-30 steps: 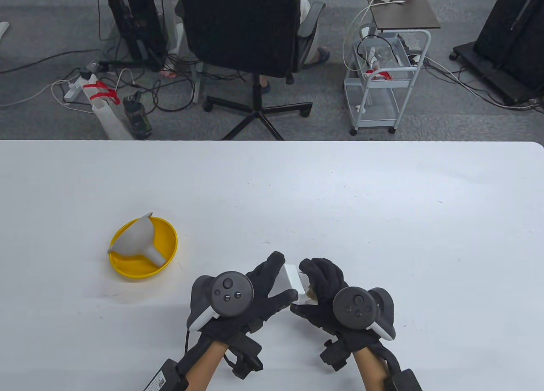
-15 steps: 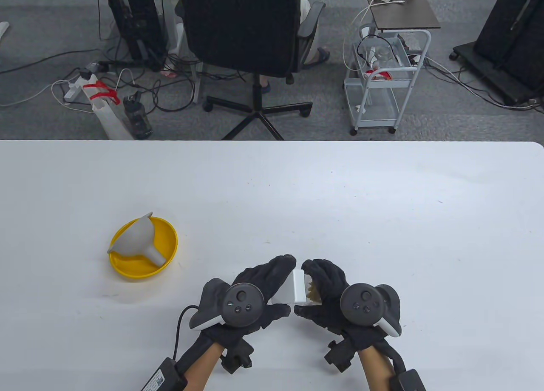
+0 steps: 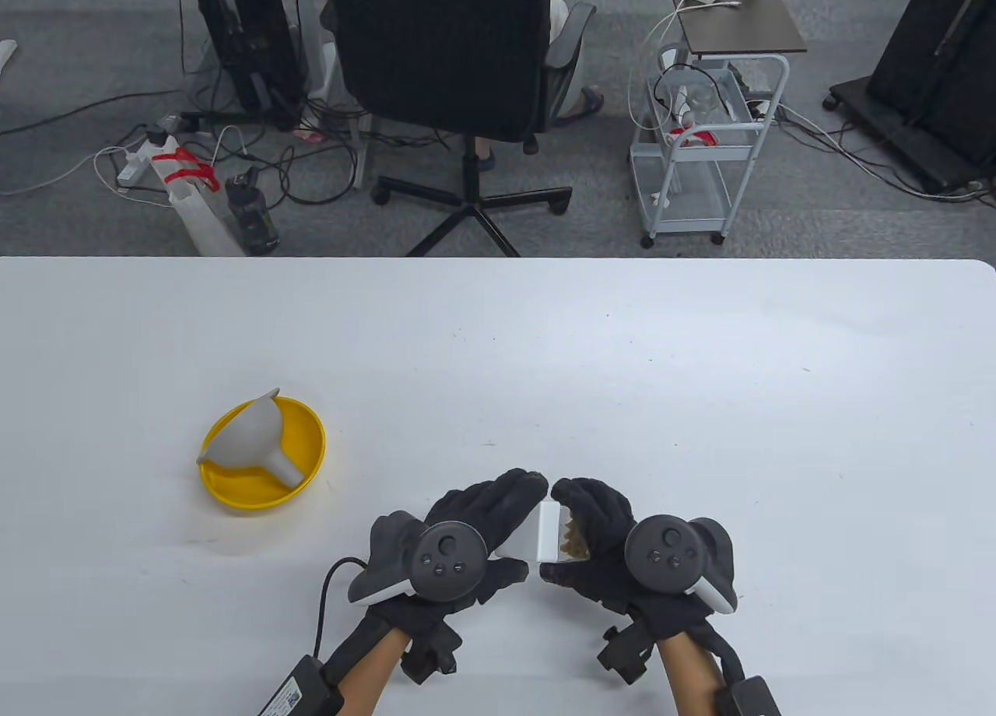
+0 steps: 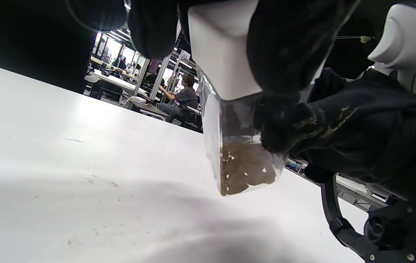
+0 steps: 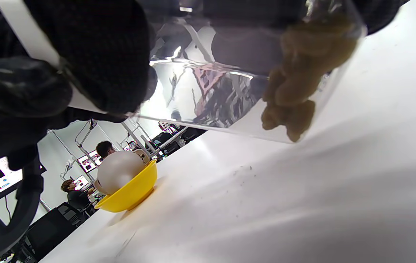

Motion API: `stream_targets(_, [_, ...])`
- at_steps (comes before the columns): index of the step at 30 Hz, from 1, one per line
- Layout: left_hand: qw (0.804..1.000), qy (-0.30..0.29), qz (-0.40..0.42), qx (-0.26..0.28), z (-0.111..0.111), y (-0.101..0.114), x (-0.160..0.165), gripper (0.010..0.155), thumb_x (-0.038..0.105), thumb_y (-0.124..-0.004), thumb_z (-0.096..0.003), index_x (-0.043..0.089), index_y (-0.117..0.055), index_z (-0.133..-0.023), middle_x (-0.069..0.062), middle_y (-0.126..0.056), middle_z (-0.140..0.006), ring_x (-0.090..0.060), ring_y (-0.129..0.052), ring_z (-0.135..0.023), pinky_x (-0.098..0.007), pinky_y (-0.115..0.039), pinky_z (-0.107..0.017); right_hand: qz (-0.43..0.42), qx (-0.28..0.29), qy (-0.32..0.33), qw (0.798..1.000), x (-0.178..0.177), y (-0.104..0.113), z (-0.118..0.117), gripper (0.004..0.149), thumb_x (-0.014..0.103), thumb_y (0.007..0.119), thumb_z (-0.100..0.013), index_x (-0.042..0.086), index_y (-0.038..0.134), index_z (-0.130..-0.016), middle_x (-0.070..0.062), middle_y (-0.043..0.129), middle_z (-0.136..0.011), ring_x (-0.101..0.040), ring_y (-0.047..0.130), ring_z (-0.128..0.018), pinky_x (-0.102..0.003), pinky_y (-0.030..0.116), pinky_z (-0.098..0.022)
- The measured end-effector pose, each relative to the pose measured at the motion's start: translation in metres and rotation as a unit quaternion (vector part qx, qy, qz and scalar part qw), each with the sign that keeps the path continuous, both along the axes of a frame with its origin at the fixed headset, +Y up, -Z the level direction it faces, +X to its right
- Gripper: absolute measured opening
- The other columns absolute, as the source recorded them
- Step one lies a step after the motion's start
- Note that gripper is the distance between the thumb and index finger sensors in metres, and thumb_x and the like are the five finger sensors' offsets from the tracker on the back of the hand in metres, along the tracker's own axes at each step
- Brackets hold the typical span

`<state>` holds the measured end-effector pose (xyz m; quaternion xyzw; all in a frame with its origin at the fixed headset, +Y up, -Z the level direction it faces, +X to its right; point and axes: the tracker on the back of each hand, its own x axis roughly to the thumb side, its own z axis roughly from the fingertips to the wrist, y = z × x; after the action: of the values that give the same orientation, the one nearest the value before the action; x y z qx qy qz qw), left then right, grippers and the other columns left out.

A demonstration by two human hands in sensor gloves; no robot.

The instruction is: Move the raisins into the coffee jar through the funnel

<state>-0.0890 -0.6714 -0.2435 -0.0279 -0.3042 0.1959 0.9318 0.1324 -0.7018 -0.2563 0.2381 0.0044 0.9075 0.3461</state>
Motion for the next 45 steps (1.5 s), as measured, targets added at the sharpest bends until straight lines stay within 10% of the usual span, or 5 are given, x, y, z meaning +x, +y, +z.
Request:
stream_targets(13, [1.000, -0.019, -0.002, -0.018, 0.001, 0.004, -0.001, 0.100, 0.053, -0.081, -0.0568, 0.021, -0.010, -0.120, -0.025, -0.027, -0.131, -0.051, -0.048, -0.116, -0.069, -0.046, -0.077, -0.033, -0.011, -0.004, 0.999, 0.004, 0.000, -0.002, 0.089, 0.047, 0.094, -0.047, 0.027, 0.033, -0.109, -0.026, 0.046, -0.111, -0.058, 0.052, -0.100, -0.075, 0.064, -0.062])
stream_targets(21, [0.993, 0.069, -0.085, 0.039, -0.001, 0.004, -0.042, 0.101, 0.071, -0.068, -0.0546, 0.023, -0.009, -0.121, -0.027, -0.021, -0.131, -0.057, -0.036, -0.116, -0.075, -0.037, -0.075, -0.061, -0.029, -0.023, 0.997, 0.012, -0.004, -0.007, 0.089, 0.047, 0.093, -0.048, 0.027, 0.032, -0.110, -0.026, 0.045, -0.112, -0.058, 0.051, -0.101, -0.075, 0.063, -0.063])
stream_targets(45, [0.971, 0.160, -0.176, 0.033, -0.014, -0.027, -0.079, 0.099, 0.072, -0.065, -0.0546, 0.024, -0.009, -0.121, -0.027, -0.020, -0.131, -0.058, -0.031, -0.116, -0.076, -0.035, -0.075, -0.084, -0.126, -0.110, 0.982, 0.024, -0.035, -0.020, 0.089, 0.051, 0.088, -0.048, 0.028, 0.032, -0.113, -0.023, 0.040, -0.114, -0.057, 0.047, -0.097, -0.082, 0.038, -0.064])
